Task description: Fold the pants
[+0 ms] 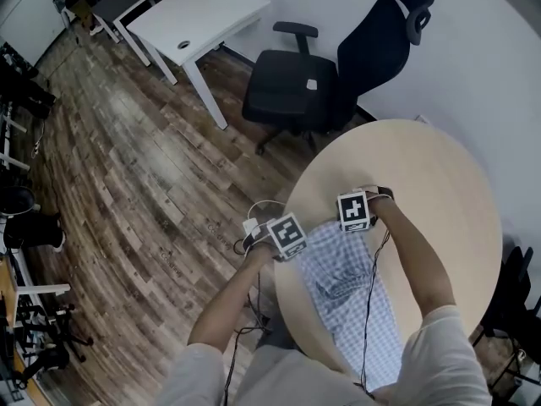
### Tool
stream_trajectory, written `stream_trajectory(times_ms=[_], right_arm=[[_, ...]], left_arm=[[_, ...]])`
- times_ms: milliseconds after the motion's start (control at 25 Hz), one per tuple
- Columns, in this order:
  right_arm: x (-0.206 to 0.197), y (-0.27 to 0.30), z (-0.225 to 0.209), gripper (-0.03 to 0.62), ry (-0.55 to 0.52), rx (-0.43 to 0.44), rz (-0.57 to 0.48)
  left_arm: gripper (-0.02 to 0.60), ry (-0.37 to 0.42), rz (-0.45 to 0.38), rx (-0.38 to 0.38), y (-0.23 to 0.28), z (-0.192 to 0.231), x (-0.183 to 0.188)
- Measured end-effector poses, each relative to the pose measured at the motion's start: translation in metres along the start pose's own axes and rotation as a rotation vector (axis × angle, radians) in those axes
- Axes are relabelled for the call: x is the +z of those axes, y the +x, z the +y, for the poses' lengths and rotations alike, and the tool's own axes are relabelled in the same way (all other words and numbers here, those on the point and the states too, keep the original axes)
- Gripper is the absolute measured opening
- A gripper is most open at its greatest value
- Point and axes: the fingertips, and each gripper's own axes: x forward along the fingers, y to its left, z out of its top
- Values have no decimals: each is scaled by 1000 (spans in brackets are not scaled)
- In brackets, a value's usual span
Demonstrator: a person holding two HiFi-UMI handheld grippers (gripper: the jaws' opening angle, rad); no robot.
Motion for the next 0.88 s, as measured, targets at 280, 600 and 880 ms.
stream_trajectory(times_ms=[280,600,880], right_arm=[[10,-37,-55,72,-63,-280,-34],[29,-114,-53,72,-57,-499,-112],[11,-136,24,72,-105,-630,-140]], left_arm=[[57,0,-65,136,-49,52,15],[56,54,-137,278,-119,47,44],[57,78,-159,351,-120,-38,56]])
